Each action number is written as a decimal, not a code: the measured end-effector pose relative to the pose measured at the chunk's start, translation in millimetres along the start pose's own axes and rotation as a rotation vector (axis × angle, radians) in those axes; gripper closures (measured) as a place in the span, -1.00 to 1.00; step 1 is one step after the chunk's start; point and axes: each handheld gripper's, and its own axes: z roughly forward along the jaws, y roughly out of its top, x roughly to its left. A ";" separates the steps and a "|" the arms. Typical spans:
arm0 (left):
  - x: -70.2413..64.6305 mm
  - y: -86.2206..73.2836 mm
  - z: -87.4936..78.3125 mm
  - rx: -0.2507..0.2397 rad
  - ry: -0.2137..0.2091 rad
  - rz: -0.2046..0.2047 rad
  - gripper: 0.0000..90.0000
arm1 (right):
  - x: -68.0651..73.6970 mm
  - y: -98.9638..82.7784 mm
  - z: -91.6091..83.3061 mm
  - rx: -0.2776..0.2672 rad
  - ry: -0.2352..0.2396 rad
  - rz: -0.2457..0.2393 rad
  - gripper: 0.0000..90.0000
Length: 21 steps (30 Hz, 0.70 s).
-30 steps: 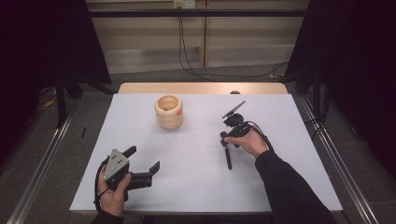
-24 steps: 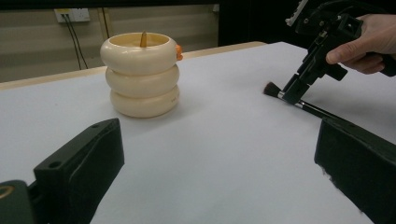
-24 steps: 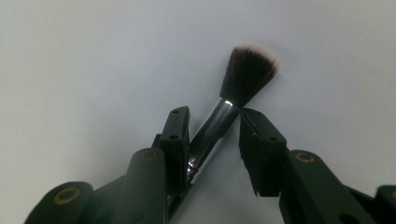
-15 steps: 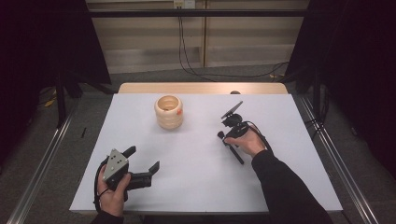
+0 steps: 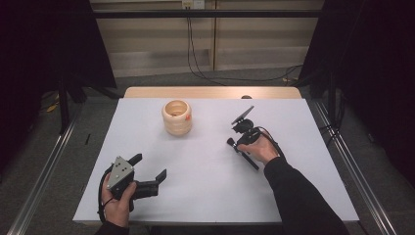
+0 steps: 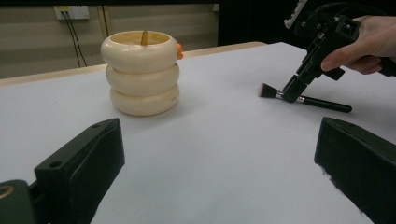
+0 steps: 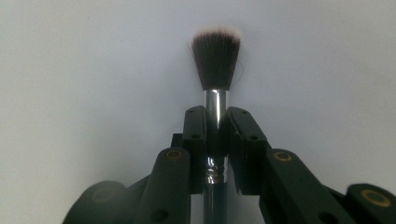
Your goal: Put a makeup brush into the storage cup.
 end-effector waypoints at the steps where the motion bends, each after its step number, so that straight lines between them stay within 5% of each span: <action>1: -0.3 0.0 0.2 -0.002 -0.001 -0.004 -0.97 | -0.7 0.1 0.3 -0.007 0.001 -0.010 0.73; 9: -1.4 0.6 -0.4 0.000 -0.011 0.003 -0.97 | -1.6 -1.2 -1.0 -0.009 0.022 -0.003 0.73; 21: -0.4 0.4 -0.3 0.003 -0.010 0.002 -0.97 | -7.6 -3.6 -14.6 -0.089 0.045 0.007 0.73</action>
